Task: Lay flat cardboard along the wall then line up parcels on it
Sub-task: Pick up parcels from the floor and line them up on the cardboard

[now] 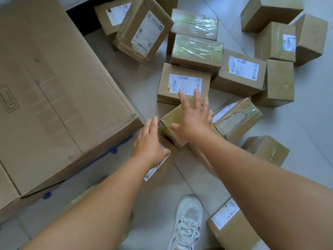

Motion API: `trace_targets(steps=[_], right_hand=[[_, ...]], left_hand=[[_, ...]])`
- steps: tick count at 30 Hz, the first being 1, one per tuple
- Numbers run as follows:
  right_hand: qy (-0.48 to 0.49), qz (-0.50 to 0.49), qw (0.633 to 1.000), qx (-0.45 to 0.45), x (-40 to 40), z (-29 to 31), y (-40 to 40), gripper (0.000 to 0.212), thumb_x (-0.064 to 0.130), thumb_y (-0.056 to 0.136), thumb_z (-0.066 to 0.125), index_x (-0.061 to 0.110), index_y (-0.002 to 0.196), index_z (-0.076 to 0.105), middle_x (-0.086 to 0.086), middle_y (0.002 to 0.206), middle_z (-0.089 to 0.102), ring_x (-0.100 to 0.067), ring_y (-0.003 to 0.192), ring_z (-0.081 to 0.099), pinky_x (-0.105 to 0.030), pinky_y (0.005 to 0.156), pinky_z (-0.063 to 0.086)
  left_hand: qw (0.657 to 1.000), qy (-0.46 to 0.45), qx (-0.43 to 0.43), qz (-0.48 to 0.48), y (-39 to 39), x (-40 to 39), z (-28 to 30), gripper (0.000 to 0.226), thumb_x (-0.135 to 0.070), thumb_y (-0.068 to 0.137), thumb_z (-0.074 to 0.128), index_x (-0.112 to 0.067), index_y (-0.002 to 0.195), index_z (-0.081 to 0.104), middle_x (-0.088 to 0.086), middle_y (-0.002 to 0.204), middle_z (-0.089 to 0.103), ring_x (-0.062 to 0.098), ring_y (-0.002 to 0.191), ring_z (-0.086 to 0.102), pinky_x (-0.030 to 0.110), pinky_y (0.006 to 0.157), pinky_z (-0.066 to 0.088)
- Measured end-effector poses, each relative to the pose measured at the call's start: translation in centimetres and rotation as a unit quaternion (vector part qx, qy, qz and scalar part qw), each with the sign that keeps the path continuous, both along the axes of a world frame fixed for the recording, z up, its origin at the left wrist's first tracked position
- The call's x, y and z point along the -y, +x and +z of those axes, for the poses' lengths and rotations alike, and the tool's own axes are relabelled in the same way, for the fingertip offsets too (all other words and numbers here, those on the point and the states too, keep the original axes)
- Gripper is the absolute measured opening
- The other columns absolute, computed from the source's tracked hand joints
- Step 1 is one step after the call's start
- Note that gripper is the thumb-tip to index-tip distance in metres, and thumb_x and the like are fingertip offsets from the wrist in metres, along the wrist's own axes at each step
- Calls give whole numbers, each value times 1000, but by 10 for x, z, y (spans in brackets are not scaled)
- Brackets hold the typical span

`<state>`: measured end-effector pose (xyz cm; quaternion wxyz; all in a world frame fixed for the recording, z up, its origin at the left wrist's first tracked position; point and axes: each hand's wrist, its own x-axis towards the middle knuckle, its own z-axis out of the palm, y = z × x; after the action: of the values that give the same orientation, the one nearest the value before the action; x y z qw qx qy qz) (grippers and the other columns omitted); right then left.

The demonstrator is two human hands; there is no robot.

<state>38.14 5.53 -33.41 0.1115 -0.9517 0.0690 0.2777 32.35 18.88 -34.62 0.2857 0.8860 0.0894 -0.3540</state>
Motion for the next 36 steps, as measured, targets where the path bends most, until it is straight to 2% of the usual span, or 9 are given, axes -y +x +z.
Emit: trace_targets(steps=[3, 5, 8, 12, 17, 21, 25, 31, 36], right_hand=[[-11, 45, 998, -47, 14, -13, 13, 80, 56, 88, 52, 47, 148, -1, 2, 158, -22, -38, 145, -16, -60, 114, 4], [17, 25, 999, -37, 25, -18, 4, 65, 56, 86, 52, 47, 141, 19, 5, 157, -10, -39, 143, 4, -61, 111, 18], [42, -40, 998, 12, 39, -15, -20, 50, 59, 81, 56, 37, 123, 40, 0, 141, 11, -32, 124, 33, -49, 105, 34], [53, -156, 986, -27, 57, -12, -62, 52, 61, 84, 54, 21, 115, 44, -5, 130, 26, -34, 119, 36, -42, 99, 35], [40, -223, 972, -55, 61, -23, -126, 63, 44, 83, 64, 19, 134, 34, -9, 134, 31, -36, 121, 40, -38, 106, 29], [70, -349, 922, -149, 53, -41, -176, 78, 36, 84, 66, 9, 143, 23, -16, 145, 28, -33, 133, 34, -35, 107, 32], [88, -394, 899, -170, 29, -58, -213, 100, 47, 82, 68, 12, 152, 6, -16, 153, 20, -36, 139, 28, -39, 110, 29], [74, -323, 932, -145, 18, -82, -212, 118, 51, 77, 72, 30, 150, -17, -7, 160, -16, -33, 147, -6, -46, 117, 10], [35, -257, 954, -153, 10, -105, -200, 134, 64, 67, 73, 32, 144, -32, -15, 152, -34, -39, 145, -16, -54, 115, 6]], left_hand=[[999, -30, -26, 5, 21, 11, -6, 106, -29, 81, 72, -33, 151, -8, -12, 160, -7, 22, 146, 15, 42, 112, 29], [999, -41, -33, 0, 25, 19, -10, 98, -30, 83, 69, -28, 152, 1, -7, 159, 7, 24, 140, 29, 37, 105, 35], [998, -56, -25, -12, 9, 38, -13, 89, -30, 82, 69, -18, 150, 13, -1, 155, 15, 23, 134, 35, 33, 103, 36], [994, -85, -50, -56, -32, 62, -19, 71, -29, 81, 69, -14, 138, 30, 2, 147, 21, 23, 119, 44, 34, 96, 42], [982, -90, -90, -138, -71, 57, -26, 79, -31, 85, 66, -19, 149, 20, -1, 160, -1, 22, 140, 28, 35, 111, 30], [961, -76, -106, -242, -94, 35, -29, 76, -31, 90, 60, -22, 151, 17, -5, 161, -1, 17, 145, 17, 30, 116, 19], [977, 17, -24, -210, -100, 2, -41, 89, -30, 85, 67, -25, 152, 8, -4, 161, -6, 19, 148, 4, 40, 118, 15], [924, 214, -24, -316, -97, -45, -68, 118, -42, 75, 76, -35, 149, -16, 10, 154, -30, 30, 143, -24, 51, 116, 3], [906, 263, -14, -332, -94, -52, -88, 129, -56, 73, 72, -40, 135, -40, 15, 146, -43, 38, 138, -32, 65, 110, 2]])
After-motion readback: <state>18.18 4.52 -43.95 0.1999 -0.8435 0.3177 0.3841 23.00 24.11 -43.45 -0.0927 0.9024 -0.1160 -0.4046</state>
